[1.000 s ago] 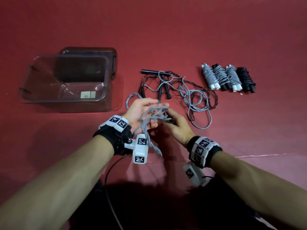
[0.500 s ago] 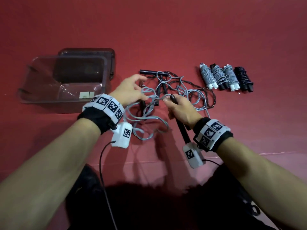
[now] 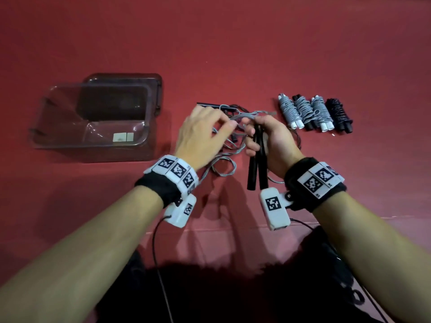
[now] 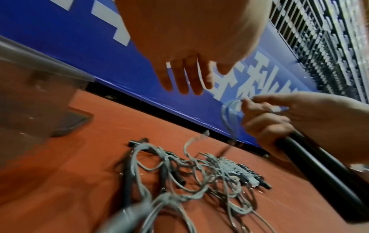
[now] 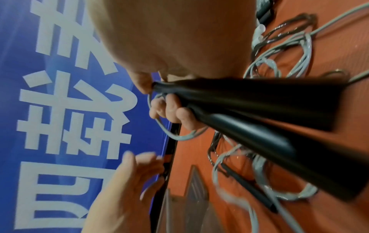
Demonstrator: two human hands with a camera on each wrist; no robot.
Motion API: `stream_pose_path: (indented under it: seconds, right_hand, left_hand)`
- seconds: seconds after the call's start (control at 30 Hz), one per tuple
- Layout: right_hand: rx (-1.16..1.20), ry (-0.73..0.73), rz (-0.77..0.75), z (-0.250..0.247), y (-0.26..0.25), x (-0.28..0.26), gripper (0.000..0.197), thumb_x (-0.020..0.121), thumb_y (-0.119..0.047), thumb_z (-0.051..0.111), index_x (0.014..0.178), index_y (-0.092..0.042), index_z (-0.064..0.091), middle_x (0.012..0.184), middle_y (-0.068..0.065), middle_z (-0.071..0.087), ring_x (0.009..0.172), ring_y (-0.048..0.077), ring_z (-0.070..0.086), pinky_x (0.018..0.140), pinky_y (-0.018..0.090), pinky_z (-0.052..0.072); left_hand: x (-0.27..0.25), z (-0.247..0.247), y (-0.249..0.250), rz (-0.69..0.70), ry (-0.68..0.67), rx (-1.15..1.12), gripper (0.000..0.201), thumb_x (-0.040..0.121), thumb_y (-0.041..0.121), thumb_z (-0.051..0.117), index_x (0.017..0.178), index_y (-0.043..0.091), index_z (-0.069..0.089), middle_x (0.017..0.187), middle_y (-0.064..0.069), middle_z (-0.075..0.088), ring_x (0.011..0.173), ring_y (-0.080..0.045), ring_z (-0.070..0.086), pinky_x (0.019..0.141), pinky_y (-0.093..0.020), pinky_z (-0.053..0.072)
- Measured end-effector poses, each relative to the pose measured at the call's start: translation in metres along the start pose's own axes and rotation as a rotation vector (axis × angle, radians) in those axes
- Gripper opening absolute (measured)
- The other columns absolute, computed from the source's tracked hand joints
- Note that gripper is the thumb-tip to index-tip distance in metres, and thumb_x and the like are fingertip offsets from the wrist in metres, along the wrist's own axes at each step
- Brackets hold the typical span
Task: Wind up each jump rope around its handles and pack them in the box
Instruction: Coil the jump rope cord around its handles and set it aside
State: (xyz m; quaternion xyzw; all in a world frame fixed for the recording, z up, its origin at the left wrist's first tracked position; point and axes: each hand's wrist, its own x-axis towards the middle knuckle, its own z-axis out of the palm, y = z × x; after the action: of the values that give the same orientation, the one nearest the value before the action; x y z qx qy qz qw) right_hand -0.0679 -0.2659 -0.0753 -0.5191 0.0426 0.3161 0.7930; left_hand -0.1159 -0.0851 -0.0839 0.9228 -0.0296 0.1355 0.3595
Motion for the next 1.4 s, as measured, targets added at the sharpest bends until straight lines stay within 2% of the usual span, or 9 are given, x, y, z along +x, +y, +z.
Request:
stream_pose_path:
  seconds: [0.2,0.37,0.53,0.63,0.73,0.8,0.97,1.17,1.4]
  right_hand:
    - [-0.132,-0.108,-0.005,0.018,-0.021,-0.014,0.032,0.102,-0.026,0.037,0.086,-0.01,0.06,0.062,-0.002,0.04,0.037,0.01,0.023,0.045,0.024,0.016]
    - [-0.006,-0.069,-0.169,0.027,-0.027,-0.015,0.024,0.108,-0.015,0.037,0.097,-0.007,0.058,0.072,0.0,0.056,0.057,0.015,0.048,0.062,0.029,0.042]
    - [0.067,0.068,-0.182,0.034,-0.005,-0.011,0.025,0.109,-0.01,0.039,0.092,-0.007,0.057,0.09,0.013,0.076,0.081,0.026,0.073,0.082,0.04,0.061]
    - [-0.068,0.101,-0.186,0.038,0.005,-0.013,0.022,0.109,-0.011,0.041,0.092,-0.009,0.055,0.096,0.012,0.075,0.081,0.028,0.07,0.08,0.046,0.06]
    - [-0.225,0.143,-0.207,0.033,0.008,-0.011,0.02,0.108,-0.01,0.043,0.094,-0.008,0.057,0.095,0.011,0.074,0.08,0.025,0.068,0.078,0.041,0.057]
    - [-0.358,0.19,-0.239,0.028,0.009,-0.01,0.019,0.105,-0.01,0.05,0.095,-0.007,0.066,0.098,0.012,0.071,0.088,0.022,0.064,0.082,0.038,0.052]
    - [-0.374,0.27,-0.249,0.026,0.008,-0.014,0.019,0.101,-0.011,0.056,0.09,-0.01,0.072,0.078,0.006,0.066,0.066,0.009,0.059,0.065,0.019,0.047]
    - [-0.273,0.332,-0.119,0.024,0.001,-0.012,0.018,0.096,-0.026,0.067,0.095,-0.009,0.064,0.071,0.008,0.069,0.053,0.014,0.061,0.061,0.029,0.045]
    - [-0.46,0.462,-0.195,0.021,-0.003,-0.011,0.026,0.092,-0.036,0.066,0.097,-0.013,0.056,0.074,0.002,0.063,0.055,0.013,0.057,0.056,0.032,0.043]
  left_hand:
    - [-0.004,0.009,0.007,-0.183,-0.191,-0.402,0.064,0.075,0.067,0.067,0.126,0.031,0.056,0.124,0.011,0.06,0.117,-0.002,0.058,0.102,-0.027,0.045]
    - [0.003,-0.002,0.0,-0.344,0.268,-0.107,0.04,0.086,0.061,0.067,0.079,0.023,0.057,0.08,0.011,0.056,0.072,-0.01,0.052,0.074,-0.032,0.042]
    - [0.004,0.002,0.021,-0.46,-0.374,-0.435,0.082,0.066,0.096,0.049,0.116,0.033,0.066,0.106,0.013,0.074,0.095,-0.009,0.069,0.094,-0.035,0.052]
    - [-0.005,0.014,0.018,-0.453,-0.458,-0.548,0.065,0.077,0.063,0.076,0.123,0.019,0.065,0.107,0.001,0.077,0.103,-0.015,0.073,0.099,-0.04,0.054]
    - [-0.007,0.012,0.02,-0.537,-0.413,-0.61,0.026,0.087,0.032,0.081,0.095,0.009,0.072,0.086,-0.01,0.078,0.074,-0.025,0.074,0.076,-0.041,0.059]
    - [-0.005,0.006,0.018,-0.602,-0.391,-0.549,0.028,0.083,0.033,0.084,0.08,0.008,0.071,0.069,-0.006,0.072,0.059,-0.023,0.064,0.066,-0.037,0.052]
    - [0.007,-0.011,0.015,-0.577,-0.37,-0.178,0.069,0.067,0.056,0.088,0.106,0.012,0.053,0.074,0.001,0.075,0.06,-0.015,0.069,0.05,-0.022,0.044]
    - [0.002,-0.015,0.021,-0.461,-0.221,-0.137,0.072,0.07,0.044,0.09,0.11,0.02,0.036,0.081,0.003,0.07,0.053,-0.013,0.067,0.057,-0.025,0.043]
    - [-0.005,-0.023,0.025,-0.24,-0.451,-0.389,0.01,0.101,0.023,0.062,0.1,0.013,0.062,0.07,0.0,0.07,0.051,-0.019,0.059,0.06,-0.03,0.05]
